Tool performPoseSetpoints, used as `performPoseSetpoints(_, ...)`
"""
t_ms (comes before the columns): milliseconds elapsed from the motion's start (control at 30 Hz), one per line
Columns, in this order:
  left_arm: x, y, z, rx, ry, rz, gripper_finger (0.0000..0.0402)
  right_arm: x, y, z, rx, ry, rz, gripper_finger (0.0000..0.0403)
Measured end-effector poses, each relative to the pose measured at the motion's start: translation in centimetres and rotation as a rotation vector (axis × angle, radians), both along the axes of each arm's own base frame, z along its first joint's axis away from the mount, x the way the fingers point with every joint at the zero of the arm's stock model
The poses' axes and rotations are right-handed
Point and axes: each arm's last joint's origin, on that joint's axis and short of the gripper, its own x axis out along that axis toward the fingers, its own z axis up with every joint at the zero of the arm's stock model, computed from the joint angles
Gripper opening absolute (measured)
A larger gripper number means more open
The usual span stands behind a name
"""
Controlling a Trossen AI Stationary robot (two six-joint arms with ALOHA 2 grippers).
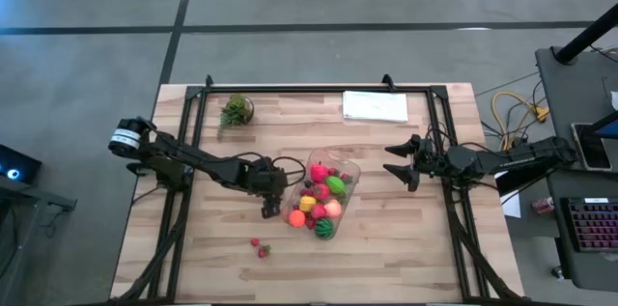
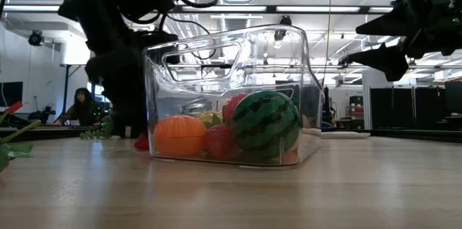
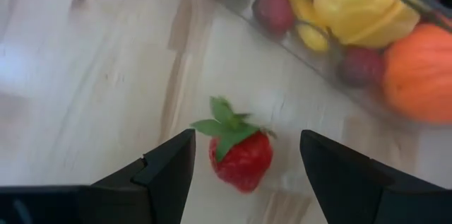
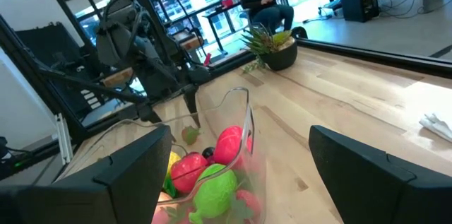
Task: Pick and placing Produce into tupperware
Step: Put the red strawberry into the transparent bin
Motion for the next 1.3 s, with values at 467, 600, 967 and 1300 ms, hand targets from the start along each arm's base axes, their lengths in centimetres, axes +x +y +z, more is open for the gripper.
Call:
performPoseSetpoints(467, 0.6, -0.1, -1.8, 0.009, 0.052, -0.006, 0.0239, 0.0, 0.0, 0.0, 0.000, 0.000, 0.000, 0.0328)
performPoseSetpoints(600, 0.5, -0.1, -1.6, 0.029, 0.052, -0.052, 0.0223, 0.0, 0.0, 0.0, 0.000, 0.000, 0.000, 0.0328)
performPoseSetpoints(967, 0.3, -0.1, -1.6, 0.031, 0.076, -0.090, 0.0148, 0.0, 0.0, 0.0, 0.000, 0.000, 0.000, 0.0328)
performPoseSetpoints(1300, -0.5, 0.9, 3.2, 0.276, 0.086, -0.083, 0.0122, 0.0, 0.0, 0.0, 0.000, 0.000, -0.001, 0.0328)
